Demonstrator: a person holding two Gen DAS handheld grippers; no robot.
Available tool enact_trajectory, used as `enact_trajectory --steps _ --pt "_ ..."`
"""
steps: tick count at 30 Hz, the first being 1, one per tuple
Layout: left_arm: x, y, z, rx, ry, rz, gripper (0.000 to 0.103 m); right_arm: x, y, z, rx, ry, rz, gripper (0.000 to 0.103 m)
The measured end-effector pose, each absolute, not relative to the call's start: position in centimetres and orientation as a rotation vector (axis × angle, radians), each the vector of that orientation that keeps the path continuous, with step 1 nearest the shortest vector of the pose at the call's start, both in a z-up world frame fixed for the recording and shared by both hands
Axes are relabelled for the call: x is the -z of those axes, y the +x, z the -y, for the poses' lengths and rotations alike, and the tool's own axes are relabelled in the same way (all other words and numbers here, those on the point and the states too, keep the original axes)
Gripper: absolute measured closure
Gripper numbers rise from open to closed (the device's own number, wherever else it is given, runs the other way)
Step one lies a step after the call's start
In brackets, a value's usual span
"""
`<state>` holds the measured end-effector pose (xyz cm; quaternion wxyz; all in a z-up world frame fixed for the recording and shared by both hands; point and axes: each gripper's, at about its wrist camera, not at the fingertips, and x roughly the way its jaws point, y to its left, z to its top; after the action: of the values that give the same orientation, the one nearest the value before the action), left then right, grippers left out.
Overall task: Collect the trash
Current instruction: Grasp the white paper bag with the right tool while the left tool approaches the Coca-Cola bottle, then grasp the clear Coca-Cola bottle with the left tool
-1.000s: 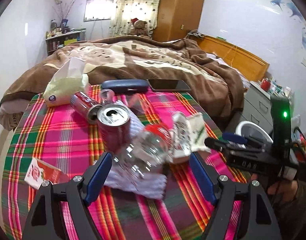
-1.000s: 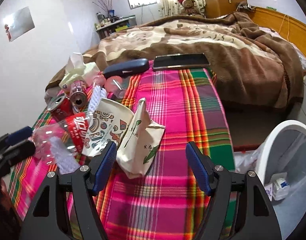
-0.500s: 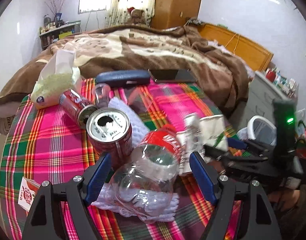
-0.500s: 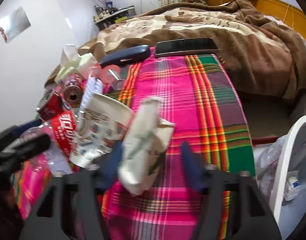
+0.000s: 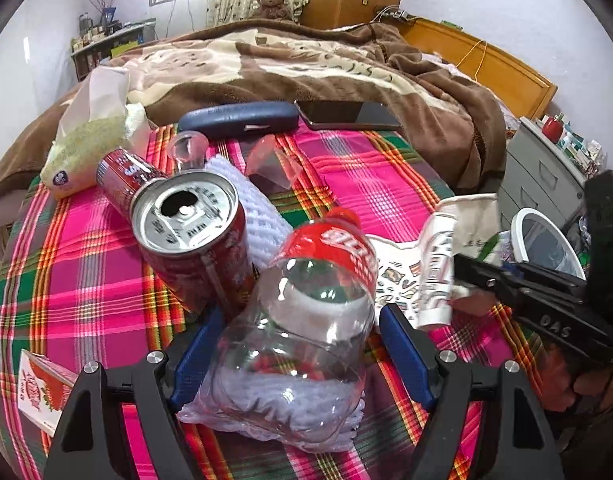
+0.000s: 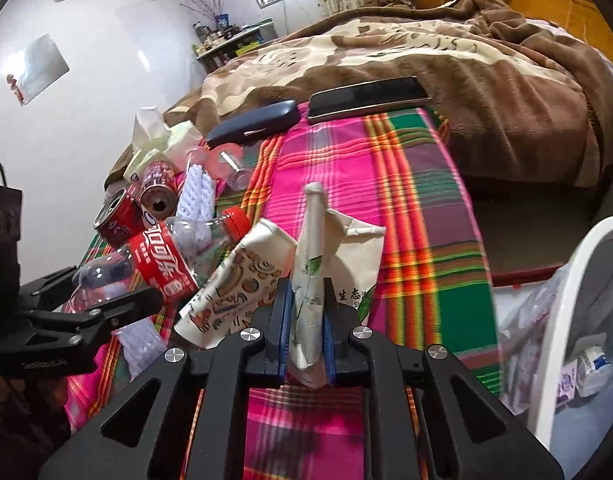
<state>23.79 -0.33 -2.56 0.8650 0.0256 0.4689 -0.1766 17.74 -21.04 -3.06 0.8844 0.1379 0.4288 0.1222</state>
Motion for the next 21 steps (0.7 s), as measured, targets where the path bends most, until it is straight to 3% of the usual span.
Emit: enact_trajectory --steps 14,16,21 --pt "2.6 24.9 2.7 0.352 0.113 -0.988 0.023 2.9 17.2 22.5 -0.24 0.294 -0.876 0.091" --pt "2.7 25.0 2.7 0.348 0.096 -0.99 0.03 2.8 17.2 22.6 -0.24 0.298 -0.874 0.091" --pt "2.7 24.9 2.6 0.348 0.069 -0.982 0.031 2.9 17.1 22.8 -0.24 0.3 -0.873 0.091"
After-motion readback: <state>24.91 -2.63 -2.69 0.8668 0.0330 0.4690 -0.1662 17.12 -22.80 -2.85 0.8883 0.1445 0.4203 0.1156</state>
